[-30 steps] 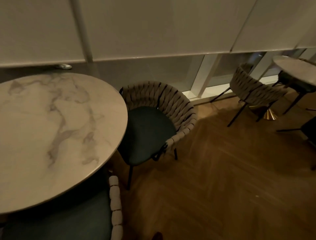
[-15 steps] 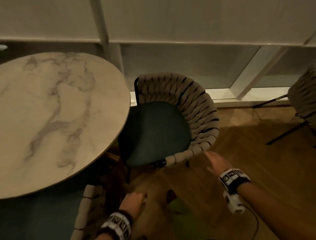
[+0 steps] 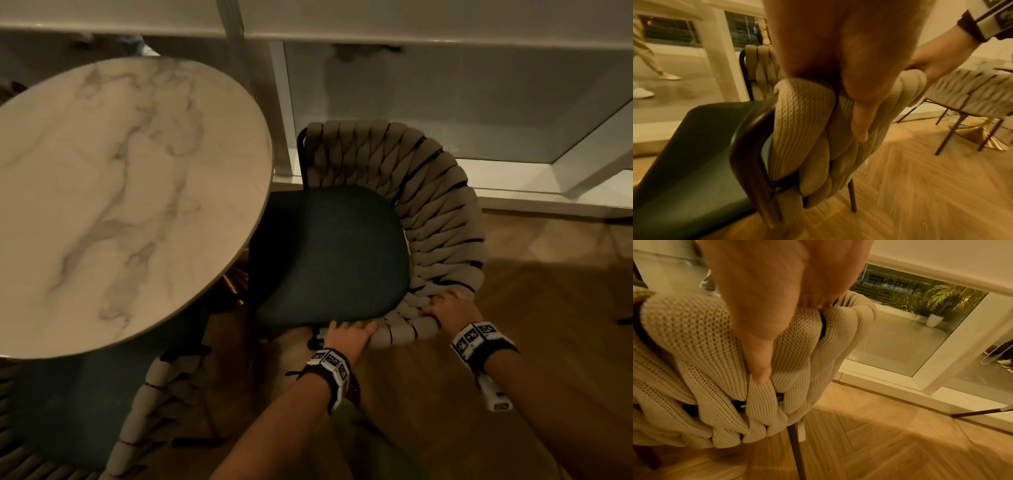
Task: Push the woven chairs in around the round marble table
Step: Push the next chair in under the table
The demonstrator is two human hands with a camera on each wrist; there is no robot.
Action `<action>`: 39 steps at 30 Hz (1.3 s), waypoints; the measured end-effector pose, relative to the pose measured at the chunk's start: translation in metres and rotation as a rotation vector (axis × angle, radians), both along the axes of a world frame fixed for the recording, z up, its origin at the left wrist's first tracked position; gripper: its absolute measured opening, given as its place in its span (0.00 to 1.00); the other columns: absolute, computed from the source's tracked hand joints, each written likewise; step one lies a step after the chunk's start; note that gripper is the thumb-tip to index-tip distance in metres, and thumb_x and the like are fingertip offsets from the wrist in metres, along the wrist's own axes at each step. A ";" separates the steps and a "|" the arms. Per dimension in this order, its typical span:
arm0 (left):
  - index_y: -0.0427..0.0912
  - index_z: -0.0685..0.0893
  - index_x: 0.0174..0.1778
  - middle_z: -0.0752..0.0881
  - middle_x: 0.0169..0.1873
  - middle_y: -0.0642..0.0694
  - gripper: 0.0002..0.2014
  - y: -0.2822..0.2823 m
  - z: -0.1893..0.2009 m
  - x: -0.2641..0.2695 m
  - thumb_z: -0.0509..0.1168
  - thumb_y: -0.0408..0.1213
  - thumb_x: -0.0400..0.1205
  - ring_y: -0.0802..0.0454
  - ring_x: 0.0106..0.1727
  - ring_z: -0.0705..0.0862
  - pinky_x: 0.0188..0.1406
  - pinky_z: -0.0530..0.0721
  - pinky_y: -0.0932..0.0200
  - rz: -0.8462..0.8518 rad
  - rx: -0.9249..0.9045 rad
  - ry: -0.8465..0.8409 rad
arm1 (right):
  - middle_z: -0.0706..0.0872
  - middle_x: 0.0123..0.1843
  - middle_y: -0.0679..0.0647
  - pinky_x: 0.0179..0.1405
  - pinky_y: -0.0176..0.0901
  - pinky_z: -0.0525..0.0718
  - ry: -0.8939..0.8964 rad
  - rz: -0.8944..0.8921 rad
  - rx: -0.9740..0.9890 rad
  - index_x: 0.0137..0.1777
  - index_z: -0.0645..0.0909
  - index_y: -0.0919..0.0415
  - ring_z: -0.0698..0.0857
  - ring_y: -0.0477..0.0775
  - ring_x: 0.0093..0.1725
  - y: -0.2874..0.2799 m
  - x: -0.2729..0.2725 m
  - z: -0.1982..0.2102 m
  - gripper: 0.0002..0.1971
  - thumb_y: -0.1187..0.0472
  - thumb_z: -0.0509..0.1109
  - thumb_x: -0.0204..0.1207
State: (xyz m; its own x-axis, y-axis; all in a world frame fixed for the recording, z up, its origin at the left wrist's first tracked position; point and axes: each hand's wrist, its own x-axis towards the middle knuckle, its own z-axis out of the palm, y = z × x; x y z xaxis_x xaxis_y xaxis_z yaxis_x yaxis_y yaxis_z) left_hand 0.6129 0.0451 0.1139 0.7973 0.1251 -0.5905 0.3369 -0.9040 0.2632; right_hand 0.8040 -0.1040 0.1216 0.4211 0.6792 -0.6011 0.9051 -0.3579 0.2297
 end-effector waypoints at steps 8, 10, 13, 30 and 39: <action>0.59 0.64 0.76 0.79 0.70 0.42 0.28 0.022 0.000 0.002 0.61 0.35 0.82 0.40 0.69 0.77 0.74 0.68 0.35 -0.037 -0.152 -0.020 | 0.82 0.67 0.49 0.76 0.52 0.60 -0.052 -0.056 0.005 0.63 0.81 0.45 0.72 0.54 0.72 -0.002 -0.009 -0.014 0.14 0.54 0.62 0.80; 0.59 0.65 0.77 0.79 0.70 0.42 0.29 0.026 0.000 0.000 0.61 0.33 0.81 0.39 0.69 0.77 0.72 0.70 0.36 -0.031 -0.153 -0.015 | 0.83 0.65 0.49 0.74 0.51 0.62 -0.064 -0.064 -0.017 0.61 0.81 0.46 0.73 0.55 0.71 -0.001 -0.015 -0.013 0.13 0.55 0.62 0.79; 0.62 0.65 0.76 0.79 0.70 0.44 0.28 0.034 0.002 -0.003 0.61 0.33 0.82 0.38 0.68 0.78 0.68 0.75 0.39 -0.013 -0.125 -0.029 | 0.84 0.62 0.49 0.72 0.51 0.64 -0.070 -0.088 -0.012 0.59 0.82 0.45 0.75 0.55 0.68 0.003 -0.023 -0.013 0.12 0.54 0.61 0.80; 0.70 0.67 0.72 0.81 0.68 0.49 0.24 0.091 -0.008 0.018 0.60 0.42 0.83 0.42 0.69 0.78 0.71 0.64 0.37 0.098 0.013 -0.092 | 0.85 0.61 0.51 0.75 0.54 0.63 -0.020 -0.176 0.049 0.54 0.83 0.51 0.76 0.56 0.67 0.062 -0.008 -0.006 0.09 0.53 0.64 0.77; 0.67 0.74 0.68 0.86 0.60 0.55 0.23 0.083 -0.003 0.008 0.63 0.40 0.79 0.47 0.66 0.79 0.73 0.59 0.35 0.181 -0.021 -0.111 | 0.83 0.61 0.49 0.76 0.55 0.61 -0.050 -0.203 0.069 0.56 0.81 0.48 0.74 0.55 0.68 0.059 -0.024 -0.010 0.10 0.54 0.62 0.78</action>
State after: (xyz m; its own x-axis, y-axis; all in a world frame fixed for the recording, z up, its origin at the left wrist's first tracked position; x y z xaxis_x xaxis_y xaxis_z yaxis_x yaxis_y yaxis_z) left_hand 0.6209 0.1285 0.1105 0.8233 0.2607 -0.5042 0.4612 -0.8251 0.3264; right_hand 0.7795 -0.0453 0.1118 0.5815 0.6160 -0.5314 0.8009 -0.5480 0.2412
